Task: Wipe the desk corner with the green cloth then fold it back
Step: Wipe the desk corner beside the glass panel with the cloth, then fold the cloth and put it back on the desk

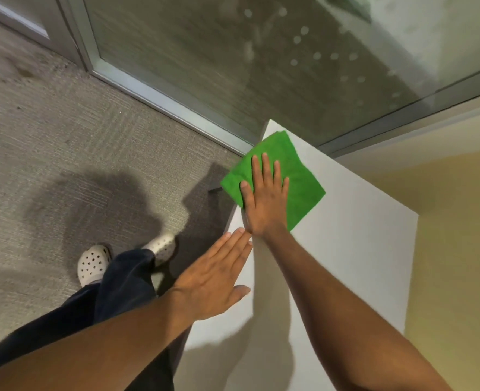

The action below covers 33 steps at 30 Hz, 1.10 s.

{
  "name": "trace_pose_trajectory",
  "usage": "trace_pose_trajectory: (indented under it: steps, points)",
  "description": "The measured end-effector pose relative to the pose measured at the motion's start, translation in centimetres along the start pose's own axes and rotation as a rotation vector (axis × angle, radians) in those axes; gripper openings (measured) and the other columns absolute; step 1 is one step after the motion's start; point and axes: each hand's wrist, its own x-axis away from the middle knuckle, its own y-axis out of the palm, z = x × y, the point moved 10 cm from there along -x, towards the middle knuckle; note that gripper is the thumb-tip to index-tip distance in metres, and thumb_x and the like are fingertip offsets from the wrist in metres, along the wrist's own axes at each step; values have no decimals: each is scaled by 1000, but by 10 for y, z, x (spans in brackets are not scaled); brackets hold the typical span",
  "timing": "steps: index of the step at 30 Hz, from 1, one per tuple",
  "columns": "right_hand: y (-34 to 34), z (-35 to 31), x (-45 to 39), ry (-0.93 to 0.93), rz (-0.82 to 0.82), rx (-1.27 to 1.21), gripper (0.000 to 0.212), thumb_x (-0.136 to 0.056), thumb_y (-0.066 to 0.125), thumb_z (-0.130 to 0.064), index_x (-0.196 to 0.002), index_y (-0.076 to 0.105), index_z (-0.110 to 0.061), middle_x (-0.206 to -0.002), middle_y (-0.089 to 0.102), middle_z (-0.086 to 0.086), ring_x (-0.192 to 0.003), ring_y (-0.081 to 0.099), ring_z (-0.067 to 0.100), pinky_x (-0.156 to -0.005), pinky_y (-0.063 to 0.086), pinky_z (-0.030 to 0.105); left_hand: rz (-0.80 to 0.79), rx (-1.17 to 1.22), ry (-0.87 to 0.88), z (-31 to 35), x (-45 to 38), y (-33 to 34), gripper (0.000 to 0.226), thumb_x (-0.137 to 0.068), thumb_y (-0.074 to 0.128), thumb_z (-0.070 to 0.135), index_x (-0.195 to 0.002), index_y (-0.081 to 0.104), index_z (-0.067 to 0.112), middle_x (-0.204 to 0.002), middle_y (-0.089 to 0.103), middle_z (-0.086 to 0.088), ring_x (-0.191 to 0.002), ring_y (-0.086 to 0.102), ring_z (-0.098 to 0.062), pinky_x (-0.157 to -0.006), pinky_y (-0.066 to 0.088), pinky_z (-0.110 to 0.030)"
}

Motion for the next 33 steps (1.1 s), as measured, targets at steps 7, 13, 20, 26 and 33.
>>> trace_pose_trajectory:
  steps: [7, 13, 20, 26, 33]
  points:
    - [-1, 5, 27, -15, -114, -196, 61, -113, 31, -46, -169, 15, -32, -179, 6, -7, -166, -6, 21, -130, -3, 56, 190, 88, -24, -74, -36, -78, 53, -80, 78, -6, -130, 60, -4, -128, 69, -31, -115, 67, -45, -87, 60, -52]
    - [-27, 19, 60, 95, -6, -473, 53, -103, 55, -39, -150, 58, -15, -165, 46, 2, -161, 26, 20, -133, 20, 43, 52, -92, 183, -90, -79, -94, 71, -79, 60, -9, -145, 40, 8, -143, 62, -33, -102, 73, -46, -71, 63, -53]
    - [-12, 12, 100, 135, 30, -452, 64, -87, 73, -31, -147, 58, -14, -164, 44, 6, -157, 34, 28, -131, 26, 40, -131, -385, 410, -82, -122, -77, 40, -91, 70, 8, -130, 66, 11, -128, 68, -16, -101, 67, -32, -75, 55, -44]
    - [-17, 18, 100, 274, 20, -456, 78, -82, 75, -38, -154, 50, -19, -165, 40, 1, -155, 35, 23, -128, 30, 36, -158, -424, 539, -71, -141, -104, 20, -97, 54, 14, -85, 70, 15, -86, 69, -5, -91, 64, -32, -75, 53, -45]
    - [-24, 35, 104, 316, -15, -386, 44, -86, 66, -33, -126, 67, -15, -152, 49, 4, -144, 48, 24, -109, 55, 43, -422, -591, 631, -82, -138, -74, 36, -89, 63, 34, -124, 58, 25, -124, 61, -5, -106, 54, -25, -82, 51, -40]
